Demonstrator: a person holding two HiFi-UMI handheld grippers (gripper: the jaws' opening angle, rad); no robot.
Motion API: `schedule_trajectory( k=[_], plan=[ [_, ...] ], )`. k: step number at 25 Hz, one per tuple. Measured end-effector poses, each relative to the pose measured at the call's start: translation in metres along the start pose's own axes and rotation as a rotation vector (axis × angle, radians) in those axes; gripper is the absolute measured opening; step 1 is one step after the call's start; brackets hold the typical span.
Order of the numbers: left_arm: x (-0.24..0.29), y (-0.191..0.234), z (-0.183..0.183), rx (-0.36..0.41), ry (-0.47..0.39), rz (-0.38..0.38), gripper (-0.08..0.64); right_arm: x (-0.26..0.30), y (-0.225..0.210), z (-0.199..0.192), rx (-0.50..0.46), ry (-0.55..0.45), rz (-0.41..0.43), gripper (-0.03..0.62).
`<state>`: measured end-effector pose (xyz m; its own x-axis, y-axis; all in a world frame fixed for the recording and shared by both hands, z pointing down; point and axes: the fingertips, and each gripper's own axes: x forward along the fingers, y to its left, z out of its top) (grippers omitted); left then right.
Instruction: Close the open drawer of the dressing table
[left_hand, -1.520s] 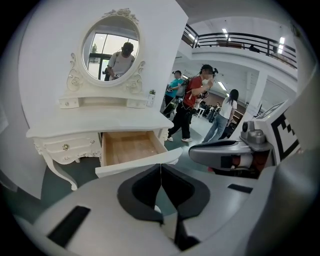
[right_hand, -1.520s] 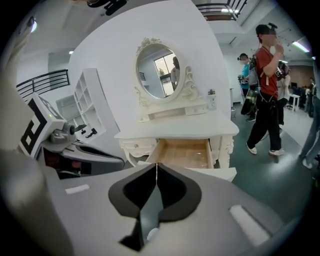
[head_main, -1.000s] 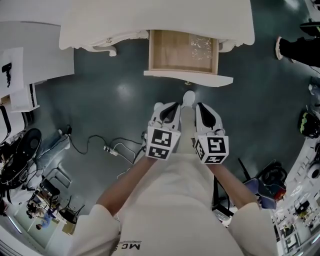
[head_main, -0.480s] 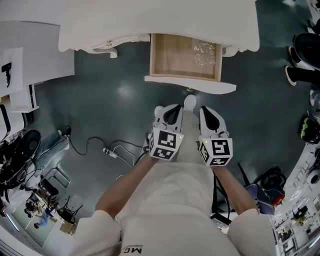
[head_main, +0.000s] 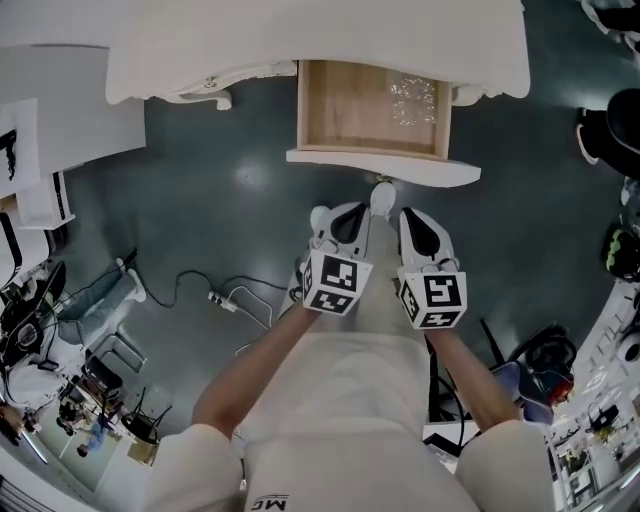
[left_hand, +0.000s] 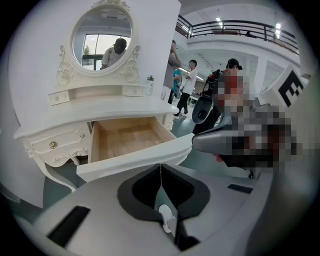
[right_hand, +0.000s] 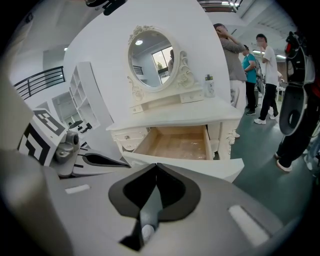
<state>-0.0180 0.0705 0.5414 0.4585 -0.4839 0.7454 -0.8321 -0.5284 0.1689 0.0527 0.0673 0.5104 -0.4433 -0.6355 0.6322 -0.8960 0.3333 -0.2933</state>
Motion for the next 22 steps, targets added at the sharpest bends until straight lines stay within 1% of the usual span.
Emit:
schedule_trajectory(
  k=[7, 15, 22],
  plan=[
    [0.020, 0.005, -0.006, 0.032, 0.012, 0.005, 0.011, 0.007, -0.009, 0.002, 0.007, -0.001, -0.021, 0.003],
    [0.045, 0.002, -0.013, 0.066, 0.035, -0.036, 0.011, 0.012, -0.017, -0.008, 0.028, 0.012, -0.042, 0.003],
    [0.059, 0.004, -0.023, 0.099, 0.046, -0.039, 0.012, 0.013, -0.020, -0.011, 0.035, 0.016, -0.047, 0.003]
  ],
)
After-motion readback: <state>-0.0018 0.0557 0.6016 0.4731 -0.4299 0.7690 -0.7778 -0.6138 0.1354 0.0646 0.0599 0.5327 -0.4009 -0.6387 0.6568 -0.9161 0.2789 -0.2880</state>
